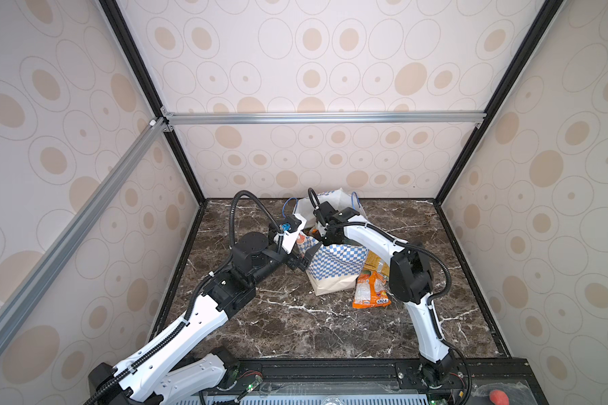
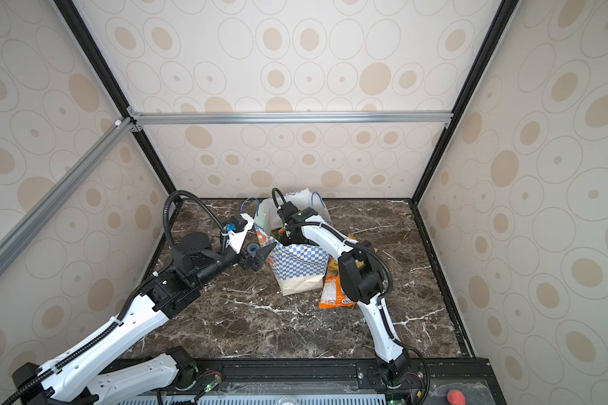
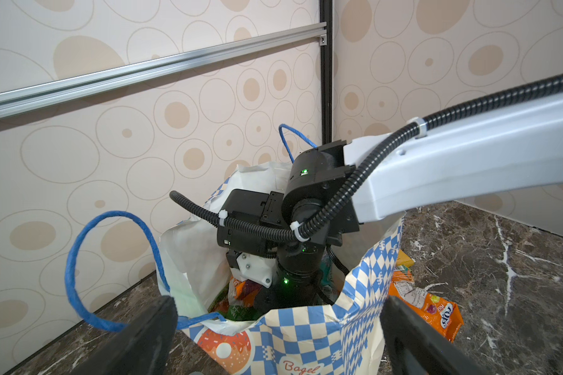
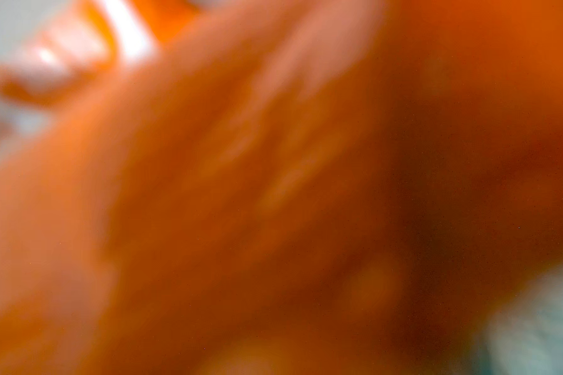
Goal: Take the snacks out of the paper bag
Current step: Pick up the snack from the paper bag.
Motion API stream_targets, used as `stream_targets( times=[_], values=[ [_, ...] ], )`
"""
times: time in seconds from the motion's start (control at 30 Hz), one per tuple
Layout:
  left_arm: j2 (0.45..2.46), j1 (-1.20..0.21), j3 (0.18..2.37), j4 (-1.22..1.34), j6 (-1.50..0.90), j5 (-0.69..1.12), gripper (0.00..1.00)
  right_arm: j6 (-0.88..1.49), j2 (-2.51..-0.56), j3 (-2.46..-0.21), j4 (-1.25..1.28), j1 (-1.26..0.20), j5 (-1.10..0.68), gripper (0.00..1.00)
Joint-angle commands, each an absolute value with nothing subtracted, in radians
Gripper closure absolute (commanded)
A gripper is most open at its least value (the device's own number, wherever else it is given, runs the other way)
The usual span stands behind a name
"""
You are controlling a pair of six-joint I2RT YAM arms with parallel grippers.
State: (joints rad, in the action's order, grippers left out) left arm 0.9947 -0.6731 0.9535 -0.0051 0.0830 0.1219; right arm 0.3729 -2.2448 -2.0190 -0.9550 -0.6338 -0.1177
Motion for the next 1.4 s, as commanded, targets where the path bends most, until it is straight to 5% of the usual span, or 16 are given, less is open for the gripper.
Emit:
stream_targets(
  times=[0.0, 1.37],
  values=[
    [0.989, -0.666, 0.985, 0.014, 0.101, 0.119, 0.02, 0.374, -2.142, -2.031, -0.994, -0.638, -0.113, 0.96],
    [0.99, -0.666, 0.981, 0.018, 0.104, 0.117, 0.02, 0.327, -2.005, -2.354, -1.022, -0.661, 0.025, 1.0]
  ],
)
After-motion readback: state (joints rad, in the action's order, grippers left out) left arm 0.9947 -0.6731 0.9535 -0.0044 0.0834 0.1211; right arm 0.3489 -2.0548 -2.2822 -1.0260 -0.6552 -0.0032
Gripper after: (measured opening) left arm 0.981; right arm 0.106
